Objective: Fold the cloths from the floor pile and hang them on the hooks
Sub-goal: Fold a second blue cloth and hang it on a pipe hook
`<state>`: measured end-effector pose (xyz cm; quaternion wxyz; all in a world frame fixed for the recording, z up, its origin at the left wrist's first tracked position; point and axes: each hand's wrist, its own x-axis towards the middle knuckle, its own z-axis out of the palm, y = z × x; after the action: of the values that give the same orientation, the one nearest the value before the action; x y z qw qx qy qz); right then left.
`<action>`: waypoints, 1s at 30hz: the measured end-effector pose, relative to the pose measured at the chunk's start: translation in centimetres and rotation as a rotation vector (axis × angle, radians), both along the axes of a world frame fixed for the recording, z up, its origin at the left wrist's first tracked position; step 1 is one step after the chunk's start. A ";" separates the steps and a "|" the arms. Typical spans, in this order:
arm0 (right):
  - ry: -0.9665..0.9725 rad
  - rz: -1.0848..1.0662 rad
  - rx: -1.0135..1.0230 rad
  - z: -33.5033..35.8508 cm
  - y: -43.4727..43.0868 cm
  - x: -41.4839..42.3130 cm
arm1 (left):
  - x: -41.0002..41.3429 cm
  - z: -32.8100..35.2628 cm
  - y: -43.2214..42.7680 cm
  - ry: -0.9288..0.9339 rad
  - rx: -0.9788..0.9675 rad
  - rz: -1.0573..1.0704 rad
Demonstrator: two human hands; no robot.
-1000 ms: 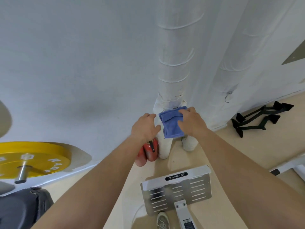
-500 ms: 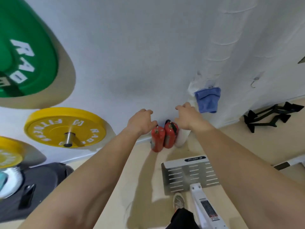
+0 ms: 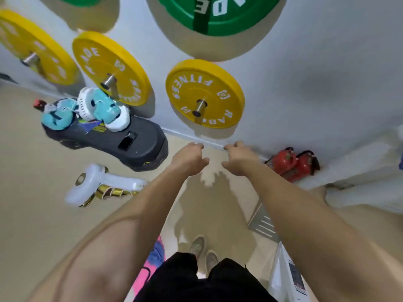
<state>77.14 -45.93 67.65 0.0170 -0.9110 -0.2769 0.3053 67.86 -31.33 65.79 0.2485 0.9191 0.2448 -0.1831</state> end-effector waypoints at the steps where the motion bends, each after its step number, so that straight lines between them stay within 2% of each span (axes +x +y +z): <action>1: 0.022 0.055 -0.010 -0.9 1.7 -1.6 | -2.4 -0.7 1.0 0.010 0.000 0.049; 9: 0.121 0.532 -0.055 -8.1 10.7 -15.1 | -21.4 -7.5 3.1 0.113 -0.049 0.541; 15: 0.198 0.810 -0.085 -11.3 14.1 -26.3 | -35.5 -11.1 0.7 0.151 -0.182 0.794; 21: 0.216 1.052 -0.103 -17.2 17.9 -36.7 | -47.0 -17.0 1.6 0.135 -0.186 0.996; 25: 0.235 1.075 -0.136 -25.6 21.3 -42.0 | -52.6 -24.7 3.6 0.123 -0.209 1.096; 30: 0.307 0.859 -0.190 -39.2 24.3 -45.8 | -57.1 -37.8 5.3 0.144 -0.286 1.160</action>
<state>31.36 -21.67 28.45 -0.1538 -0.6555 -0.5944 0.4398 10.71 -26.03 27.96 0.4118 0.5785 0.6954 -0.1106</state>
